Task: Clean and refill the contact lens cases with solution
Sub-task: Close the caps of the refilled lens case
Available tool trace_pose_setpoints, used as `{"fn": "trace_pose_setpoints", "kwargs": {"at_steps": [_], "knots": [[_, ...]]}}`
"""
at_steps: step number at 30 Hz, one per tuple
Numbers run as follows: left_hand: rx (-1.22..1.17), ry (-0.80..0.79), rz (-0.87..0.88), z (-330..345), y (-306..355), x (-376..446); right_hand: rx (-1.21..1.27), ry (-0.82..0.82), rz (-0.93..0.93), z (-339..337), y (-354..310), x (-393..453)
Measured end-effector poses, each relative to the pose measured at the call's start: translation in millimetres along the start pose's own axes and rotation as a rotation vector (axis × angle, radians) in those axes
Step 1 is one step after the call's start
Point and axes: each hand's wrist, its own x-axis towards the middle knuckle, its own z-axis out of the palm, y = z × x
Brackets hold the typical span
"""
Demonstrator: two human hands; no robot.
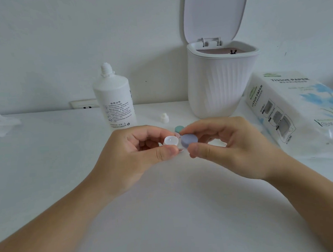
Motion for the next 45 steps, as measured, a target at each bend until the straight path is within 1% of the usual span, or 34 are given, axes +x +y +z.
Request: {"fn": "trace_pose_setpoints", "kwargs": {"at_steps": [3, 6, 8, 10, 13, 14, 16, 18, 21, 23, 25, 28, 30, 32, 34, 38, 45], "knots": [[-0.002, -0.008, 0.006, 1.5, 1.3, 0.3, -0.026, 0.060, 0.050, 6.8, -1.3, 3.2], [0.006, 0.008, 0.014, 1.4, 0.7, 0.8, -0.015, -0.040, 0.068, 3.8, -1.4, 1.5], [0.001, 0.013, 0.004, 0.4, 0.9, 0.2, 0.032, -0.059, 0.056, -0.6, -1.2, -1.1], [0.002, 0.007, 0.001, -0.4, 1.3, -0.5, 0.064, -0.033, 0.045, -0.5, -2.5, -1.1], [-0.001, -0.007, 0.011, 0.2, 2.8, -0.6, 0.026, 0.033, 0.081, 6.7, -3.6, 3.0], [0.004, -0.011, 0.016, 0.7, 2.6, -0.1, -0.002, 0.026, 0.107, 7.6, -3.4, 3.5], [0.003, -0.004, 0.025, 0.9, 1.8, 0.8, -0.037, -0.044, 0.129, 6.1, -3.6, 2.4], [-0.015, 0.003, 0.025, -0.1, 1.6, 0.9, -0.006, -0.087, 0.108, 1.9, -4.1, -0.6], [-0.021, -0.015, 0.024, -1.0, 1.4, 0.3, 0.044, -0.047, 0.067, 1.8, -5.4, -1.4], [0.004, -0.007, 0.026, -0.6, 1.3, 0.2, -0.003, 0.015, 0.079, 7.0, -4.7, 1.3], [0.010, -0.001, 0.028, 0.2, 1.8, 0.1, -0.036, 0.022, 0.111, 8.7, -3.8, 2.8], [0.001, 0.017, 0.026, -0.3, 1.5, 0.4, 0.057, -0.040, 0.096, 3.2, -2.2, -0.2], [0.005, 0.031, 0.025, -0.6, -0.1, 0.5, 0.127, -0.020, 0.070, 2.1, -1.6, -0.8], [0.032, 0.047, 0.030, 0.9, -1.3, 0.5, 0.125, 0.020, 0.063, 5.6, 0.4, 1.5], [0.041, 0.064, 0.032, 2.7, -1.0, 0.5, 0.118, 0.040, 0.095, 9.0, 1.1, 4.0], [0.025, 0.074, 0.032, 2.3, -1.4, 1.5, 0.216, -0.071, 0.113, 2.3, 4.2, 1.1], [0.015, 0.077, 0.042, 1.7, -3.3, 1.8, 0.260, -0.037, 0.059, 7.4, 5.0, 3.5]]}}
